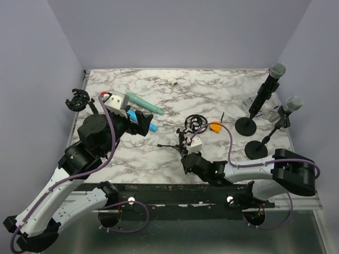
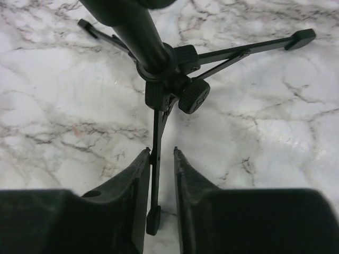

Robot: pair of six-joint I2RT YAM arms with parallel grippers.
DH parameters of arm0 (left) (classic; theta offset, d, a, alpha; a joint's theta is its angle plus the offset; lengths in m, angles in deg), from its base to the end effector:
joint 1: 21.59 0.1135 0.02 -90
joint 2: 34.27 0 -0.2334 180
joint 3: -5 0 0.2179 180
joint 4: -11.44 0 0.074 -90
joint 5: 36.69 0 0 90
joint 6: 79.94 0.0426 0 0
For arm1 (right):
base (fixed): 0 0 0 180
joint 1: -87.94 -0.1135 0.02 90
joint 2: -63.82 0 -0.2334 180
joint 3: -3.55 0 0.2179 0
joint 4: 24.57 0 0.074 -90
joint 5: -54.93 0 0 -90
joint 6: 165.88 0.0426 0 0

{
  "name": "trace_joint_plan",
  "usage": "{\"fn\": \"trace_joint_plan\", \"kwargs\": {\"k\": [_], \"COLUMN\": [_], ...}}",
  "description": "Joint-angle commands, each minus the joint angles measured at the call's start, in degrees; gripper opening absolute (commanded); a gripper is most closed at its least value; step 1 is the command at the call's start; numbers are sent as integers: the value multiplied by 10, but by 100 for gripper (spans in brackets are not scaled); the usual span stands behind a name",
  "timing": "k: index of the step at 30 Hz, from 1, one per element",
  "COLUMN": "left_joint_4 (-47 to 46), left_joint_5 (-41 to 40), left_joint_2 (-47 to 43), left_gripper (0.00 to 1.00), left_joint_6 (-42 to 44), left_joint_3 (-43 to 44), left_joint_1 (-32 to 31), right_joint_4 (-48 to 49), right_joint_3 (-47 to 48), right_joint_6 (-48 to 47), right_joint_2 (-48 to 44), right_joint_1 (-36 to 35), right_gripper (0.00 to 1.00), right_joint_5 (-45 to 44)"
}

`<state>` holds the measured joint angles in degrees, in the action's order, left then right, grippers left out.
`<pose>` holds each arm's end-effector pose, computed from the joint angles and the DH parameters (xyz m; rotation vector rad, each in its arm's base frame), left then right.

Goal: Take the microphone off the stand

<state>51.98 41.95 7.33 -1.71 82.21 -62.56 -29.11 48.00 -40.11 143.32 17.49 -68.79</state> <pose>0.1097 -0.0841 0.3854 0.2744 1.6602 -0.5335 0.1027 0.2184 0.1481 -0.3459 2.1304 0.4156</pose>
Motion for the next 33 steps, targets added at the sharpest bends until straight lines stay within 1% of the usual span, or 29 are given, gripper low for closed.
{"fn": "trace_joint_plan", "kwargs": {"k": [1,3,4,6,11,16,18,20,23,25,27,28,30,33], "left_joint_4": [-21,-21,-23,-27,-36,-66,-72,-62,-43,-47,-52,-55,-56,-54], "left_joint_5": [4,10,15,27,80,151,145,110,22,-9,-11,-5,11,15], "left_joint_2": [-29,-40,-45,-54,-66,-66,-61,-50,-37,-32,-30,-29,-25,-29], "left_gripper": [99,98,99,98,99,98,98,98,98,98,98,98,98,98], "left_joint_6": [6,5,4,-2,-29,-68,-64,-52,-14,2,5,2,-3,-4], "left_joint_3": [-3,-5,-6,-9,-14,-34,-43,-41,-35,-41,-46,-48,-47,-45], "left_joint_1": [13,17,18,22,39,80,82,71,14,-20,-41,-42,-43,-42], "right_joint_4": [39,38,38,39,57,53,56,63,50,48,50,46,18,-20], "right_joint_3": [-2,1,3,10,59,168,211,260,336,364,379,382,387,367], "right_joint_6": [24,29,30,27,-6,-62,-74,-105,-114,-107,-110,-114,-107,-100], "right_joint_2": [34,44,49,60,107,192,226,267,325,352,360,359,348,300], "right_joint_1": [3,12,19,39,138,214,235,240,250,260,261,261,261,261], "right_gripper": [20,10,7,3,1,1,1,1,1,4,10,14,28,46], "right_joint_5": [-101,-112,-110,-108,-51,-37,-25,-25,-29,-19,-19,-20,-29,-30]}}
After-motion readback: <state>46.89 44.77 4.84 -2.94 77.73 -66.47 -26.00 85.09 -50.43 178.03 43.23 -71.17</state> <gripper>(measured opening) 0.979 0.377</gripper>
